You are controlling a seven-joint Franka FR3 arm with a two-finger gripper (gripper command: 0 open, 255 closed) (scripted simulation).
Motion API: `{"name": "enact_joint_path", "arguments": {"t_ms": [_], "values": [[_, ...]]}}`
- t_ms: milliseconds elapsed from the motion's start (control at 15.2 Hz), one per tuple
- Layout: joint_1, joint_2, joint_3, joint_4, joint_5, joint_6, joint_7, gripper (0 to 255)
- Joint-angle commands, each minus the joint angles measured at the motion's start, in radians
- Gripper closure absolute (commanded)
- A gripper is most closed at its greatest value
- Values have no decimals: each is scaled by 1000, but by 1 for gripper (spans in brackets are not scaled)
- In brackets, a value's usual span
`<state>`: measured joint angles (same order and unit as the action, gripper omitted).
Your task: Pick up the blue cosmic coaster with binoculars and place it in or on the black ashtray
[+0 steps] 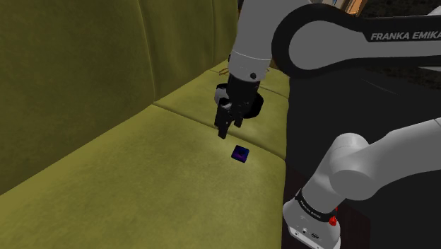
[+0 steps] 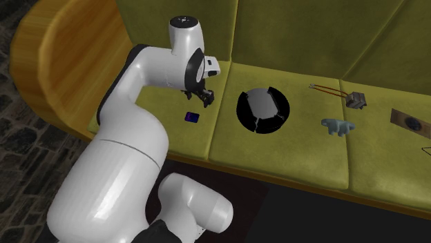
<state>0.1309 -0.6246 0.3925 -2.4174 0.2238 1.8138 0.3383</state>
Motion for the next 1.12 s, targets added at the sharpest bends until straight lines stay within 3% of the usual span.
{"name": "enact_joint_path", "arguments": {"t_ms": [0, 132, 594, 1056], "values": [[26, -63, 5, -49, 17, -14, 4, 0], [53, -122, 11, -94, 34, -29, 11, 0], [60, -111, 33, -180, 53, 68, 8, 0], [61, -110, 35, -187, 55, 76, 7, 0]]}}
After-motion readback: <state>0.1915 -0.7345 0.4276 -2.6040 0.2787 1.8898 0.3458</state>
